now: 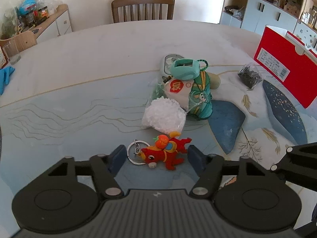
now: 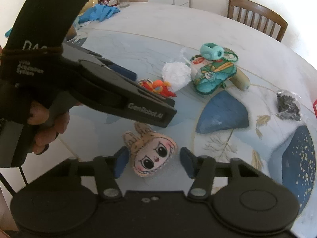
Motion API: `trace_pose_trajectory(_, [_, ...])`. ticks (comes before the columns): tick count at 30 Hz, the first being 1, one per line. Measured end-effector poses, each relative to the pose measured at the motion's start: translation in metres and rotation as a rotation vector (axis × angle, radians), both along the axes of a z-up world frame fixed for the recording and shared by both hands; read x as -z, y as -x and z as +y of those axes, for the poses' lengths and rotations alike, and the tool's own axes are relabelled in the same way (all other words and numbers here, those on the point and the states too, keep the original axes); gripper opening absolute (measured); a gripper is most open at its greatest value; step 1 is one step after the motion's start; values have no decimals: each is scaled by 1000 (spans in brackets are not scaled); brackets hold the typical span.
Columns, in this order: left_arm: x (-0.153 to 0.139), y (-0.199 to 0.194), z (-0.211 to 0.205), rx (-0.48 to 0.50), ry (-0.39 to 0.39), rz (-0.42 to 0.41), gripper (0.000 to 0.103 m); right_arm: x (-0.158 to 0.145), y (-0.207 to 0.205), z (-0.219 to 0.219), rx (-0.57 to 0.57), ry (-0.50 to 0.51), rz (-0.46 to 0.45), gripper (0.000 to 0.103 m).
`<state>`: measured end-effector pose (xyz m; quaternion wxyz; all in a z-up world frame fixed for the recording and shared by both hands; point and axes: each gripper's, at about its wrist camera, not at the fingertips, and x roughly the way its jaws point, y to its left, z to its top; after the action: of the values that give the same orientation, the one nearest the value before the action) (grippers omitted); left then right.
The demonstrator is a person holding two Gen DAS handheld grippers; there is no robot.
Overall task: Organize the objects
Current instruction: 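Lower the left gripper onto the red toy keychain and close it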
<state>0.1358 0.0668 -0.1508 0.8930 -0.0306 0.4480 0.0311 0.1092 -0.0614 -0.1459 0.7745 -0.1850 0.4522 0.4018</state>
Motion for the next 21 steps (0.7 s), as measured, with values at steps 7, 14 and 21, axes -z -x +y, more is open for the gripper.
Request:
trace_pose_trajectory(7, [-1,1,1,-3,8,-1,54,-3,2,-2,-12,4,-11,49])
trace_pose_trajectory(14, [-4,4,3,-16,8,-1,50,-12,5,-17,-1,8,-21,48])
trace_pose_trajectory(21, [-16,13,3,-26,40,4,50,-29,2,-48,63,0,-23,48])
